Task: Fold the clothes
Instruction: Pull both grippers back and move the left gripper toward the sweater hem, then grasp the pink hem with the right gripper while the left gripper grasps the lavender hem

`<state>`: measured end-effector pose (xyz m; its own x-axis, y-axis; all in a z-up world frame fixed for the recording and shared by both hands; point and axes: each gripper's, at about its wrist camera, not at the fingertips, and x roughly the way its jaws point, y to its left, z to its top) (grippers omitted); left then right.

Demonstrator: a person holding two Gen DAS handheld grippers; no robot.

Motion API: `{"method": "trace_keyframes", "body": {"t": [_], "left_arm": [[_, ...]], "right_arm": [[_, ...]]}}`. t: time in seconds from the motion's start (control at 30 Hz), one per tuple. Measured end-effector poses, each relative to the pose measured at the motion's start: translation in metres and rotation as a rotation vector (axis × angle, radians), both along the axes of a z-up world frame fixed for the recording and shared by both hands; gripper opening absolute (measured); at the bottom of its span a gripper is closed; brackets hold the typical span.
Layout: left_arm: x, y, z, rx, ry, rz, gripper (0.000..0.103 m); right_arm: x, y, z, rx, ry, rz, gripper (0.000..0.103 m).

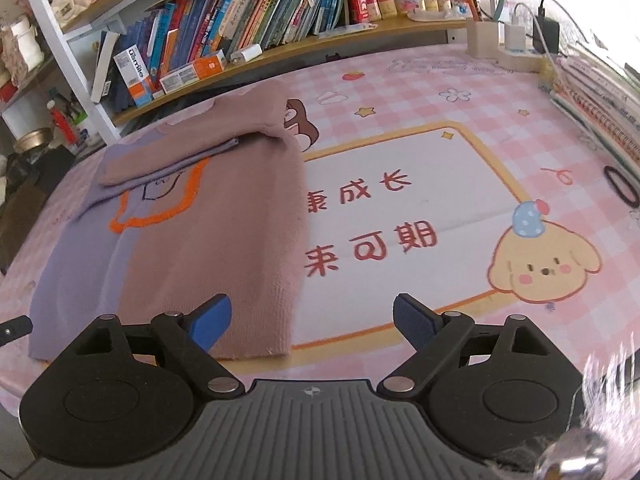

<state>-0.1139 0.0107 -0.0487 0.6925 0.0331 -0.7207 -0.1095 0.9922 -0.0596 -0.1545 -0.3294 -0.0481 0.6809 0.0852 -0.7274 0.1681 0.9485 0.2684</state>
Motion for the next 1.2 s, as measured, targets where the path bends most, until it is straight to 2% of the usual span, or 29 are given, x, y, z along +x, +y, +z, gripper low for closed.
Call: {"method": "trace_keyframes", "body": {"t": [0.03,0.1,0.23,0.33,0.43,0.53,0.57,0.67,0.8,0.93,1.0,1.2], "left_arm": [[0.002,0.003,-0.001,-0.007,0.006,0.002,0.087],[0.008,0.007,-0.005,-0.018,0.024,0.000,0.073],[0.018,0.016,-0.014,-0.035,0.059,0.007,0.045],[0.024,0.022,-0.019,-0.048,0.080,0.014,0.040],[0.027,0.025,-0.022,-0.051,0.082,0.011,0.030],[0.031,0.026,-0.022,-0.054,0.080,-0.004,0.020],[0.032,0.026,-0.022,-0.058,0.081,-0.012,0.015],[0.034,0.022,-0.020,-0.058,0.078,-0.039,0.013],[0.035,0.020,-0.015,-0.098,0.042,-0.090,0.013],[0.040,0.023,-0.017,-0.122,0.059,-0.095,0.015],[0.042,0.027,-0.018,-0.139,0.066,-0.090,0.018],[0.044,0.034,-0.024,-0.152,0.087,-0.069,0.023]], "right_arm": [[0.003,0.001,-0.001,0.005,0.005,0.004,0.081],[0.008,0.003,-0.003,0.015,0.017,0.012,0.066],[0.018,0.004,-0.006,0.026,0.041,0.000,0.051],[0.024,0.004,-0.009,0.031,0.052,-0.012,0.045],[0.029,0.005,-0.010,0.033,0.056,-0.018,0.040],[0.034,0.009,-0.011,0.032,0.059,-0.005,0.025],[0.037,0.011,-0.012,0.033,0.060,0.004,0.015],[0.042,0.017,-0.013,0.033,0.064,0.027,0.011],[0.046,0.021,-0.011,0.060,0.056,0.041,0.011],[0.051,0.022,-0.011,0.098,0.057,0.036,0.018],[0.053,0.023,-0.012,0.116,0.057,0.033,0.028],[0.055,0.021,-0.013,0.163,0.061,0.021,0.028]]}}
